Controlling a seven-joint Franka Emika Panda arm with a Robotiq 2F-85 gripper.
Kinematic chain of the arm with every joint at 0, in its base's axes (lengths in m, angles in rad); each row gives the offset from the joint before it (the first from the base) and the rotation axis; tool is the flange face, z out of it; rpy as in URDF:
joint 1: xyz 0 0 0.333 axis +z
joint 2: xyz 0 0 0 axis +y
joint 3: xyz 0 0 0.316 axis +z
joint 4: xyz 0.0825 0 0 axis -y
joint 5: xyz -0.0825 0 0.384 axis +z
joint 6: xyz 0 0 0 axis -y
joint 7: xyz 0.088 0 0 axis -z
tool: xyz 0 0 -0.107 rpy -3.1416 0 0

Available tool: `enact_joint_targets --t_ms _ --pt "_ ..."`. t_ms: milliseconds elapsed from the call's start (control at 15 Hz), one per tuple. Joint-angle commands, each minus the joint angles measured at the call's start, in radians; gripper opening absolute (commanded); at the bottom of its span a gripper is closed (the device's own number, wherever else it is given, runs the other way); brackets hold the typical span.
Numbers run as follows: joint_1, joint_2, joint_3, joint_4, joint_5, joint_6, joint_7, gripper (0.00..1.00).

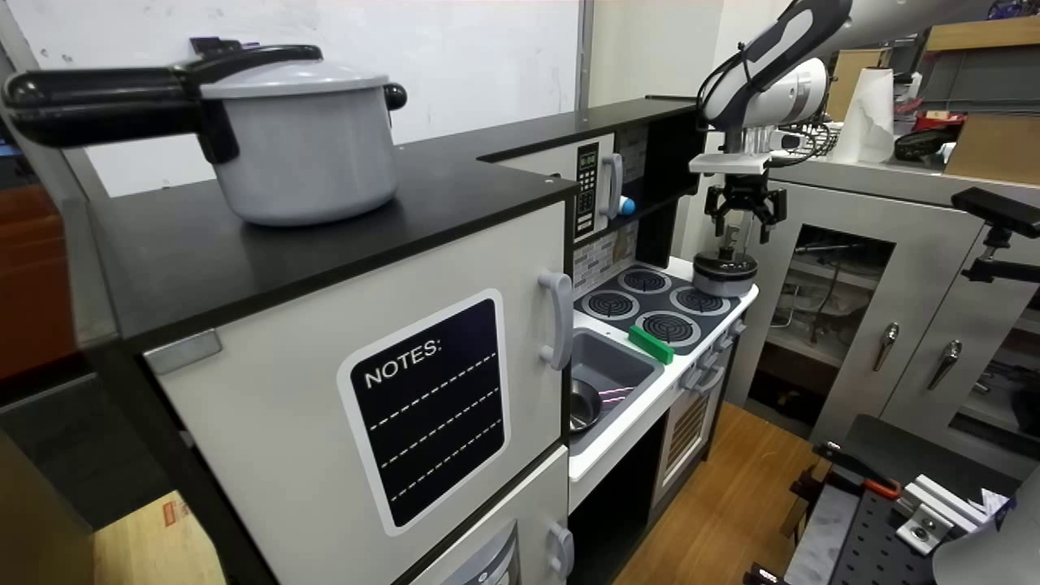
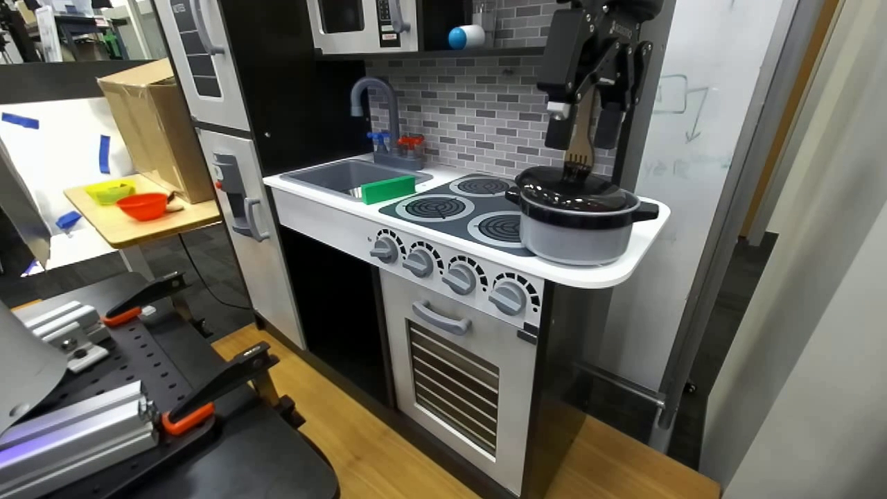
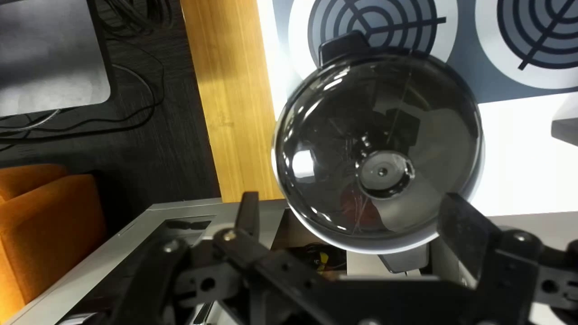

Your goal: Remove the lid from the grey pot on the right side of the stove

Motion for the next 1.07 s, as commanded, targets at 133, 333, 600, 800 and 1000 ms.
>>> enact_joint_targets --t_ms 133,333,600,800,1000 --pt "0.022 0.015 0.001 0.003 -0.021 0.003 -0.018 1.0" --pt "0.032 0.034 0.005 0.013 -0.022 0.004 -0.016 1.0" --pt "0.032 0.068 0.003 0.033 -0.017 0.004 -0.019 0.99" --pt "0.027 0.077 0.0 0.043 -0.008 0.002 -0.016 0.7" --pt "0.025 0.074 -0.001 0.044 -0.006 -0.001 -0.021 0.49"
